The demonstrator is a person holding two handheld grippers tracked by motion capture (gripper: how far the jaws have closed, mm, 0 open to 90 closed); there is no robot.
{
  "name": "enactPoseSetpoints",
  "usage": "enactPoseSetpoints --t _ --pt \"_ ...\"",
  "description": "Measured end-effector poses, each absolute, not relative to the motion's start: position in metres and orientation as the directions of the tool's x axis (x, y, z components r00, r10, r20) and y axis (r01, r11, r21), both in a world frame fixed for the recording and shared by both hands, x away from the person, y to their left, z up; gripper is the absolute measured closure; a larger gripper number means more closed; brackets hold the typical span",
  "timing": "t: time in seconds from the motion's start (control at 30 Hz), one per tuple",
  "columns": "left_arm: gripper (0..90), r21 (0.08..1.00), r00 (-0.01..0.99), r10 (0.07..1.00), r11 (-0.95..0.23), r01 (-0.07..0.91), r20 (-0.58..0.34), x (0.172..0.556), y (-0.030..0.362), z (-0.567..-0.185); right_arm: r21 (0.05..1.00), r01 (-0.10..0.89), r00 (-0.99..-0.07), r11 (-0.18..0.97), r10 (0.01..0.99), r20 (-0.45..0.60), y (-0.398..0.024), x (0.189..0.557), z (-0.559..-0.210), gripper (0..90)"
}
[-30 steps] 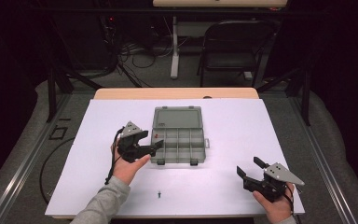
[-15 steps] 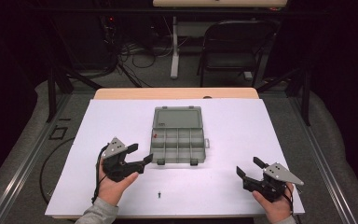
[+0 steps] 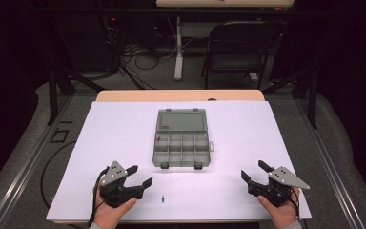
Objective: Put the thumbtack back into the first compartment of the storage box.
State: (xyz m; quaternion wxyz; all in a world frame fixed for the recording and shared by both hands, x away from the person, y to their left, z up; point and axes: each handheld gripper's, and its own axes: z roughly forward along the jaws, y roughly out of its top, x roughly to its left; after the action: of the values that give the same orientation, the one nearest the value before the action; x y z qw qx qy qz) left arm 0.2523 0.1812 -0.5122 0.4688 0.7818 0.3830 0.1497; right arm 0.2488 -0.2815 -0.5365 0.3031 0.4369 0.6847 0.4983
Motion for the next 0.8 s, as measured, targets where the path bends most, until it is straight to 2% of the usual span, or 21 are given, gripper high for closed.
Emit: enactPoseSetpoints --t 0.3,0.6,0.8 --pt "32.3 0.837 0.674 0.729 -0.288 0.465 -0.124 0.242 0.181 -0.526 0.947 0.298 -0.435 0.123 0.9 0.02 -0.282 0.249 -0.536 24.1" --pt "35.7 0.812 0.688 0.71 -0.31 0.494 -0.148 0.247 0.177 -0.54 0.947 0.296 -0.435 0.124 0.9 0.018 -0.282 0.249 -0.536 24.2" --pt "44.2 0.799 0.712 0.687 -0.343 0.494 -0.145 0.247 0.173 -0.544 0.947 0.295 -0.439 0.128 0.899 0.015 -0.282 0.249 -0.536 24.2"
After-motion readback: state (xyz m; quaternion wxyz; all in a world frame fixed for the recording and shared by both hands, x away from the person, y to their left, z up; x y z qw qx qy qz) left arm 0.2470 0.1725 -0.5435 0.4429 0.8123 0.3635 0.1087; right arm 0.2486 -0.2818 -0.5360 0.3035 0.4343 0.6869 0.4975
